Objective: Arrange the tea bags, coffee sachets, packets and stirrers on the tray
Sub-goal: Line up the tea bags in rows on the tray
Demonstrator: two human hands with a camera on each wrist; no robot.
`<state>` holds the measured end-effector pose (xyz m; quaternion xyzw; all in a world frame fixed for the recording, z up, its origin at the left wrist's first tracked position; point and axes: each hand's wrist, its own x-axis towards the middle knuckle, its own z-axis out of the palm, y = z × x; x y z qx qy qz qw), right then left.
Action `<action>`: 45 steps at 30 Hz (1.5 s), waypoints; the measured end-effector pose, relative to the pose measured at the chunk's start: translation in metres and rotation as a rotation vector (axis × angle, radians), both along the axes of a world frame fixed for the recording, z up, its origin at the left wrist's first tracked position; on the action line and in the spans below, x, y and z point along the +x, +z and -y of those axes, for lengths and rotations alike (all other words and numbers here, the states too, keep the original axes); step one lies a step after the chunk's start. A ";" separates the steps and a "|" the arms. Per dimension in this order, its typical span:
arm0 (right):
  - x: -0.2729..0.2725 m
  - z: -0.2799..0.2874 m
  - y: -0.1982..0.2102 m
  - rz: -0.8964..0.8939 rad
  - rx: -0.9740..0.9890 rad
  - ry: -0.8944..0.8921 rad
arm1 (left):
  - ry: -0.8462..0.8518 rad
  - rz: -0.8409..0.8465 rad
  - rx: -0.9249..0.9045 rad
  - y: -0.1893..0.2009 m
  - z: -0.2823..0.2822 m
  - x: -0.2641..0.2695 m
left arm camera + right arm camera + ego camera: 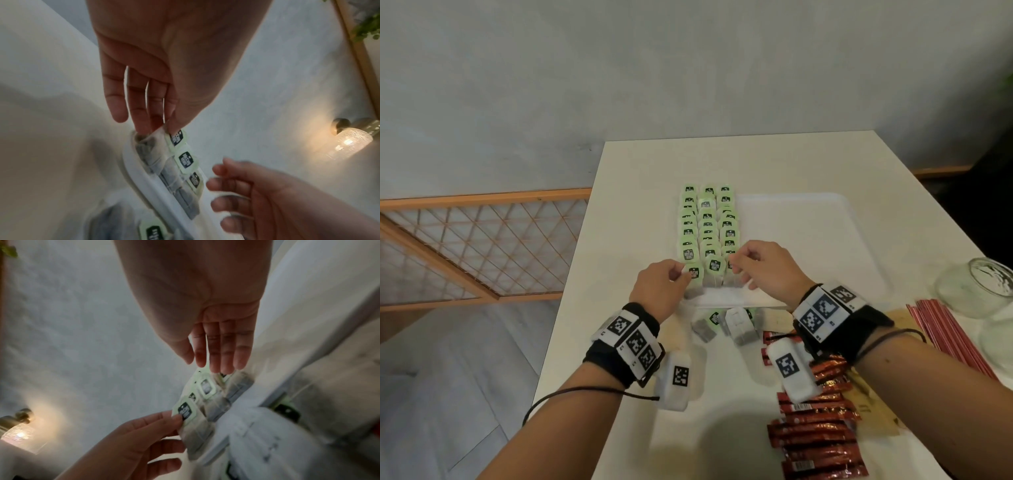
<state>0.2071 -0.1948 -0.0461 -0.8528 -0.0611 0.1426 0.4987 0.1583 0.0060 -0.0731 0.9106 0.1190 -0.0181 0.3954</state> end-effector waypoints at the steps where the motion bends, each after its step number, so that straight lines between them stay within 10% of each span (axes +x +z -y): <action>1: 0.003 0.005 -0.005 0.010 -0.046 -0.010 | -0.006 -0.014 -0.011 -0.002 -0.002 0.002; 12: 0.013 0.011 -0.040 -0.053 -0.180 -0.012 | 0.099 0.070 -0.077 -0.004 -0.007 0.014; 27: -0.048 0.067 0.000 0.063 -0.401 0.242 | -0.350 -0.060 -0.003 0.019 0.019 -0.021; 45: -0.089 0.078 -0.008 0.072 -0.691 0.230 | -0.276 -0.361 0.428 0.019 0.042 -0.061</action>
